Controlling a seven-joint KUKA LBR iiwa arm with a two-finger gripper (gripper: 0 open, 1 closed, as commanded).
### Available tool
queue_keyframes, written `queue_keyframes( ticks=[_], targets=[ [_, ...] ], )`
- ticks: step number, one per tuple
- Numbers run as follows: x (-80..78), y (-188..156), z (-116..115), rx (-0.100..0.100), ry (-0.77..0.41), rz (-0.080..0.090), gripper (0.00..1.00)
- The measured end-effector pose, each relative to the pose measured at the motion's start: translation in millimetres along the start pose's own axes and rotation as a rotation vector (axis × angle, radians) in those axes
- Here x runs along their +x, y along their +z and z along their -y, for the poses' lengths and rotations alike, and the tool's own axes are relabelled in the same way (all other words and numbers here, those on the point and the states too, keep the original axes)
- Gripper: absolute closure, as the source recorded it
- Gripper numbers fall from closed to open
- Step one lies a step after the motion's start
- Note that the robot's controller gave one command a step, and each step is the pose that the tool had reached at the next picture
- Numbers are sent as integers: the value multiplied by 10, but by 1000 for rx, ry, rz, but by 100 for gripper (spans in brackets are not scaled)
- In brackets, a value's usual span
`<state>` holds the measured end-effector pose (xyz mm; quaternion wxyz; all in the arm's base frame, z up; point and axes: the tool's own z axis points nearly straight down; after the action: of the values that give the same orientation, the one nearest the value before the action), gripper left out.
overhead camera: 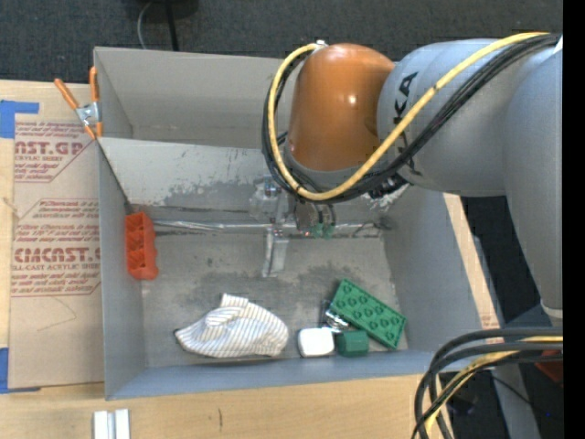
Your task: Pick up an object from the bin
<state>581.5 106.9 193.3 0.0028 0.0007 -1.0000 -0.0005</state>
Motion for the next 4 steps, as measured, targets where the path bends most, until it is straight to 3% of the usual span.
queue_keyframes(
  ticks=[1,2,3,4],
  targets=[
    [-12,-49,5,-1,1,7,0],
    [301,373,-208,-1,22,11,0],
    [584,778,-311,-3,108,3,0],
    [835,1093,-282,-3,190,10,0]
  ],
)
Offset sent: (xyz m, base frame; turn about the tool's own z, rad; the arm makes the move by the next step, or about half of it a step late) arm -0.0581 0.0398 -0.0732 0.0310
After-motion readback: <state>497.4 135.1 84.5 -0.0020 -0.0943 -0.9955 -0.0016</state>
